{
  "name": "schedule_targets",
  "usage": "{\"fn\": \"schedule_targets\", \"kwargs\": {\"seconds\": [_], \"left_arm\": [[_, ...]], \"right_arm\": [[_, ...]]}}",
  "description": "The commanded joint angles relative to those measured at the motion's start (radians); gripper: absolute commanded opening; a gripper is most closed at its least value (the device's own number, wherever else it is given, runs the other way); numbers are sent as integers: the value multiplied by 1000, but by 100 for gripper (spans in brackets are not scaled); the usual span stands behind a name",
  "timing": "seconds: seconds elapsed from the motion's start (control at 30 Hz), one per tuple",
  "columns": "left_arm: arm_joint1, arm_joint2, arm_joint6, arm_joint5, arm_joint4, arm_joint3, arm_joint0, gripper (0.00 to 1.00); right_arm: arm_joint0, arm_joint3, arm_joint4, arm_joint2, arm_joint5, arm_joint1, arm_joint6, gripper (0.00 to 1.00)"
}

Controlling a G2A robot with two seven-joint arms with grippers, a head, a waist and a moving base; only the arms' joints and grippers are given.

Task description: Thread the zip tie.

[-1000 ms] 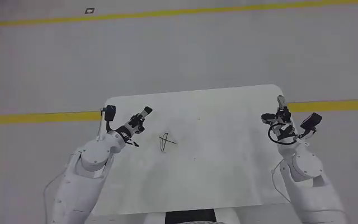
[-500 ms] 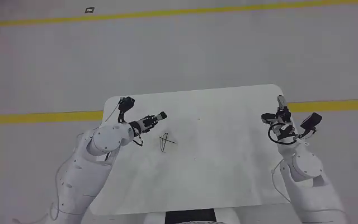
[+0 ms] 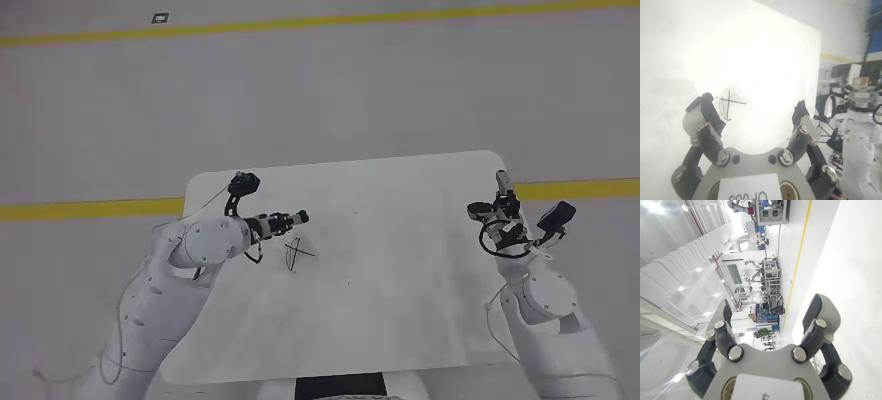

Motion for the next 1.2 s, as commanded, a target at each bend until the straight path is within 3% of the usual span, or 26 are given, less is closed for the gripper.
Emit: {"fn": "schedule_targets", "kwargs": {"seconds": [0.0,0.07,0.43,0.47,0.53,0.67,0.83,1.17], "left_arm": [[-4,40,-67,0,62,28,-40,100],[-10,64,-101,0,124,37,-73,100],[-9,72,-104,-12,147,35,-78,100],[-9,104,-129,-37,208,43,-103,100],[-14,133,-158,-33,226,55,-145,100],[-28,231,-255,-39,308,104,-238,100],[-59,352,-383,0,359,178,-335,100],[-60,360,-389,0,365,182,-340,100]], "right_arm": [[0,0,0,0,0,0,0,100],[0,0,0,0,0,0,0,100],[0,0,0,0,0,0,0,100],[0,0,0,0,0,0,0,100],[0,0,0,0,0,0,0,100],[0,0,0,0,0,0,0,100],[0,0,0,0,0,0,0,100],[0,0,0,0,0,0,0,100]]}}
